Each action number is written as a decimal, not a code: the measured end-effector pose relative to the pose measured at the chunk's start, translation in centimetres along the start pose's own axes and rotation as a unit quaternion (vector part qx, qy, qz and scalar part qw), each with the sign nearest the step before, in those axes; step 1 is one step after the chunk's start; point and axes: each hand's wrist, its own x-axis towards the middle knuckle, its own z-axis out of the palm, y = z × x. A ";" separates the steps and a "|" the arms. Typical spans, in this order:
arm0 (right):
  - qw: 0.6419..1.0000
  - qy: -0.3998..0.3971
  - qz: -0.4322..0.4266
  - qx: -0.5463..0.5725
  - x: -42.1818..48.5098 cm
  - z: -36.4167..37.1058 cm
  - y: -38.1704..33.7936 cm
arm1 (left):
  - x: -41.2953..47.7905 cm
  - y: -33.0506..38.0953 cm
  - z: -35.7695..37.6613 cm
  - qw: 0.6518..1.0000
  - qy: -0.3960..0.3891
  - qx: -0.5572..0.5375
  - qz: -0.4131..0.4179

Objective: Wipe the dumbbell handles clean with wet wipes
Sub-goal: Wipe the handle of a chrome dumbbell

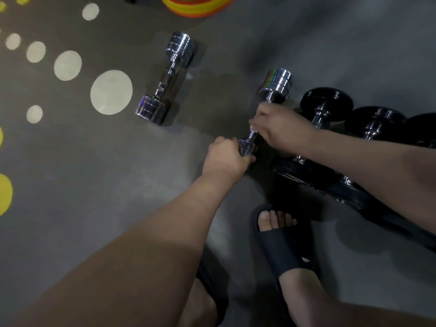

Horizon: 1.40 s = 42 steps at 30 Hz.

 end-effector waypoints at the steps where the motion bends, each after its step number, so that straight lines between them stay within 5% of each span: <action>1: 0.999 0.017 0.029 -0.006 0.5 -0.4 0.8 | -0.1 0.1 0.1 1.000 0.000 -0.002 0.002; 5: 0.989 0.054 0.138 -0.028 1.2 -0.6 1.3 | -0.4 0.2 0.2 1.000 0.003 -0.007 0.019; 15: 0.989 0.034 0.096 -0.104 0.8 -0.7 2.0 | 0.2 -0.3 0.1 1.000 0.011 -0.004 0.023; 20: 0.994 0.051 0.087 -0.046 1.0 -0.5 2.1 | 0.0 -0.6 0.7 0.998 0.036 -0.023 0.035; 26: 0.993 -0.073 -0.087 -0.034 0.2 -1.3 0.3 | -0.1 -0.2 0.7 0.998 0.035 -0.036 0.033; 31: 0.996 -0.042 0.049 -0.053 0.9 -2.6 2.3 | -1.0 -0.2 1.4 0.997 0.046 -0.032 0.057; 36: 0.990 -0.122 -0.073 -0.010 -0.4 -2.0 -0.6 | -1.4 -0.5 2.0 0.994 0.059 -0.025 0.084; 40: 0.996 -0.083 0.041 -0.011 0.2 -3.4 0.6 | -1.6 -0.1 2.1 0.994 0.060 -0.053 0.078; 42: 0.996 -0.086 0.028 -0.007 -0.4 -3.1 -0.3 | -1.9 0.0 2.1 0.993 0.058 -0.065 0.077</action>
